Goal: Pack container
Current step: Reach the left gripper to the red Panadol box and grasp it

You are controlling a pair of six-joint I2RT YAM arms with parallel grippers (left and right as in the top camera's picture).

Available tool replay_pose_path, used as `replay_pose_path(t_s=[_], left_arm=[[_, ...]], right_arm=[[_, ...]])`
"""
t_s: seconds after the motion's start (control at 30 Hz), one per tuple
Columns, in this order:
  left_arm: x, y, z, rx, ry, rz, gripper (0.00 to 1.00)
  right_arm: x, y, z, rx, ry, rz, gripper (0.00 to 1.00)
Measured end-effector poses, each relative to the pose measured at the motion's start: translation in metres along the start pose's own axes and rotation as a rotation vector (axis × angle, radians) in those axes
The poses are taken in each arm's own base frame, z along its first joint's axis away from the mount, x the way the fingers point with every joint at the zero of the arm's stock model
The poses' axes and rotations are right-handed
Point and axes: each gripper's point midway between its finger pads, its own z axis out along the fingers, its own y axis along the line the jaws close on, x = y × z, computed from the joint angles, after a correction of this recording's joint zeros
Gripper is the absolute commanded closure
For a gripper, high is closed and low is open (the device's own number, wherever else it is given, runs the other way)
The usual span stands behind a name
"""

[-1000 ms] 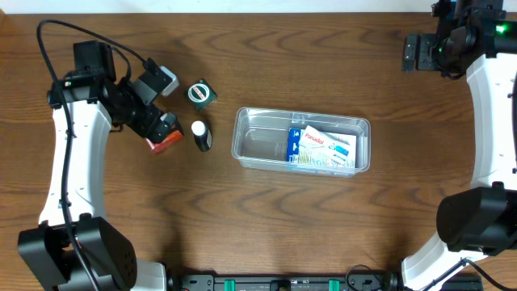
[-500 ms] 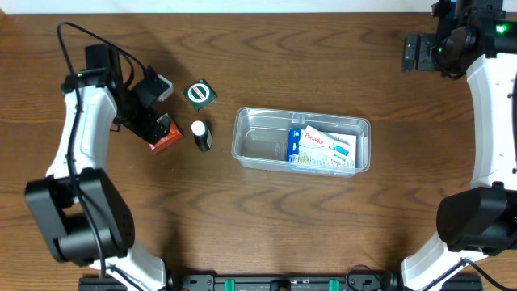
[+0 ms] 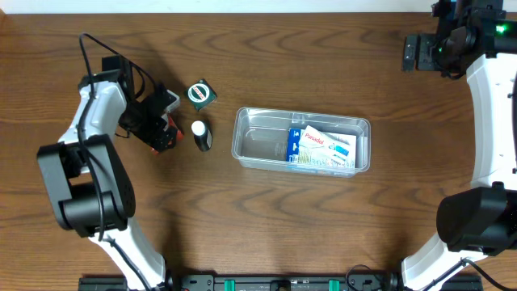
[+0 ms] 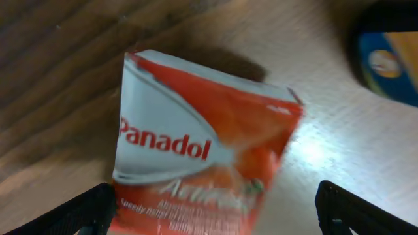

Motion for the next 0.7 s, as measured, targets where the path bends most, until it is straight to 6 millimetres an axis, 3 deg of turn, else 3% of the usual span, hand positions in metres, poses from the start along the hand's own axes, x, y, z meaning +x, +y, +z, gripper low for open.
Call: replay_pose_path(t_s=[0.33, 0.6, 0.7], left_arm=[[-0.004, 0.013, 0.023, -0.017, -0.003, 0.018, 0.02], [-0.007, 0.017, 0.023, -0.034, -0.010, 0.020, 0.01], [-0.006, 0.016, 0.023, -0.031, -0.008, 0.017, 0.12]], right_arm=[[0.000, 0.000, 0.000, 0.000, 0.000, 0.000, 0.01], [0.000, 0.000, 0.000, 0.000, 0.000, 0.000, 0.01], [0.000, 0.000, 0.000, 0.000, 0.000, 0.000, 0.01]])
